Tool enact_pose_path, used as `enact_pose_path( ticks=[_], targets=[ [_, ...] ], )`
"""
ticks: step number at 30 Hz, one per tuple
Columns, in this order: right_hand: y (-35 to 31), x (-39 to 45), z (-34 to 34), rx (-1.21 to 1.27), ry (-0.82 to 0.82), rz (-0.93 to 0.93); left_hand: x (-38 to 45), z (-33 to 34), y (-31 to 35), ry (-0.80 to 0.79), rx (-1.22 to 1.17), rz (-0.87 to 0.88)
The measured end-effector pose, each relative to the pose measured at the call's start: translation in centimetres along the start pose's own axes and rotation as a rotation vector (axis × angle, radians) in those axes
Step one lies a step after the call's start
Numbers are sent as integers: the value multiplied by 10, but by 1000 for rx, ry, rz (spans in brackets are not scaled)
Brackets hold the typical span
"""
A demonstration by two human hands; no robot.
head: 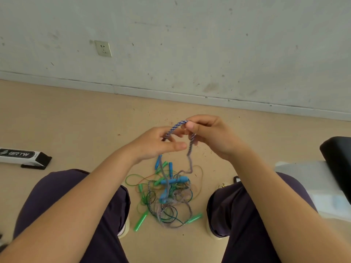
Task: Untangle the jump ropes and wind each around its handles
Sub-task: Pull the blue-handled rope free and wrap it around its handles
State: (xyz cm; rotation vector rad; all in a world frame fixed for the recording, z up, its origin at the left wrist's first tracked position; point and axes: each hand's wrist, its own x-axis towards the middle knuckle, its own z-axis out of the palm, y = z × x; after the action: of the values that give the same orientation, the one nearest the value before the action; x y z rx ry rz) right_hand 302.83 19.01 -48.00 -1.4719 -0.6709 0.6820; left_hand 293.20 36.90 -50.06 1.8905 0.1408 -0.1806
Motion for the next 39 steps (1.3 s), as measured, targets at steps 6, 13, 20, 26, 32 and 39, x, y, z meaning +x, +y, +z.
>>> enact_pose_path(
  ticks=[6, 13, 20, 26, 32, 39],
  targets=[
    [2, 3, 4, 42, 1, 48, 0, 2, 7, -87, -14, -32],
    [4, 2, -15, -331, 302, 100, -14, -38, 10, 86, 57, -27],
    [1, -3, -19, -309, 135, 53, -17, -30, 4, 77, -22, -5],
    [4, -9, 10, -406, -196, 161, -13, -11, 7, -3, -1, 27],
    [-2, -6, 5, -496, -155, 207, -14, -22, 6, -47, 104, -7],
    [-7, -9, -32, -460, 133, 28, -24, -49, 8, 6, 192, -38]
  ],
)
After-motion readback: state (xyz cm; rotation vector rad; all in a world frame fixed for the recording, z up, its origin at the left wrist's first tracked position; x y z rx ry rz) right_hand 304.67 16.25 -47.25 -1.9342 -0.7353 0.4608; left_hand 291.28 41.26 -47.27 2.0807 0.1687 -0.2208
